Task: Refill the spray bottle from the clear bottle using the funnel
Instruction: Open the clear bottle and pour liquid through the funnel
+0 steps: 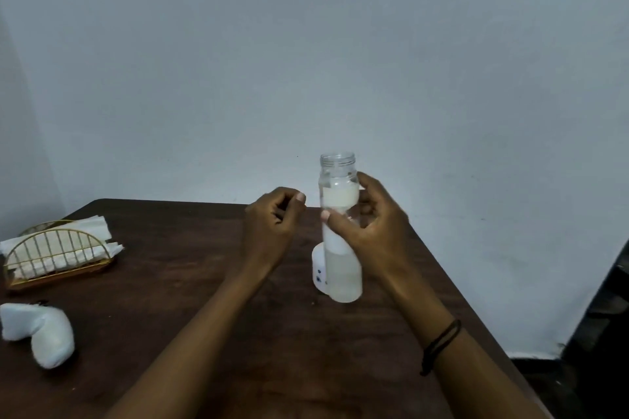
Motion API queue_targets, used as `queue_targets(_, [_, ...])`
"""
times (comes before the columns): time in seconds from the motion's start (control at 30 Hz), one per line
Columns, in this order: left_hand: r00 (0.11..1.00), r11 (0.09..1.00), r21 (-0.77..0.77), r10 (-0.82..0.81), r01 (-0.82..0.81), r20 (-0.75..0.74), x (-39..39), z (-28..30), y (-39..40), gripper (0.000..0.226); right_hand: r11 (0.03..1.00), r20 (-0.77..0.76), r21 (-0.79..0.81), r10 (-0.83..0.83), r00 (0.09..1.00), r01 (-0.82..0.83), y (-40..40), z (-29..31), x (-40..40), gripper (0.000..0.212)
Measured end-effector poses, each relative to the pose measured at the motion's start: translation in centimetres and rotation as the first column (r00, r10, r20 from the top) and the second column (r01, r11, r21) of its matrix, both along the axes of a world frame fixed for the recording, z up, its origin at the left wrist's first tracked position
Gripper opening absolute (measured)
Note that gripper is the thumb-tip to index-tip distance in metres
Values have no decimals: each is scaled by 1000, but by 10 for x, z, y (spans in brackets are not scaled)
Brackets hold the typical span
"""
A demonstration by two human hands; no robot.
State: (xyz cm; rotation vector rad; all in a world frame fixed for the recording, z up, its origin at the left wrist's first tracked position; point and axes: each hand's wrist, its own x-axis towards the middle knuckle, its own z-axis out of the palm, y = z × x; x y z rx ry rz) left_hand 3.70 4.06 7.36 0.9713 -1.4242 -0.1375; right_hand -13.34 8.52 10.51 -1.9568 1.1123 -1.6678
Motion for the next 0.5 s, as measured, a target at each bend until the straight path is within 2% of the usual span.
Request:
queue_targets(0.13, [984, 990, 118, 93, -76, -151, -13, 12, -18, 19, 992, -96, -15, -130, 987, 129, -1, 28, -35, 56])
queue_targets(0.23, [970, 967, 243, 122, -69, -210, -19, 18, -30, 23, 981, -231, 3, -189, 955, 195, -5, 40, -56, 45])
queue_targets(0.4, [984, 892, 452, 104, -27, -145, -28, 20, -42, 52, 950, -518, -40, -286, 806, 311, -24, 42, -86, 41])
queue_targets(0.5, [986, 867, 495, 34, 52, -164, -30, 22, -41, 55, 938, -625, -68, -306, 718, 341, -34, 42, -97, 45])
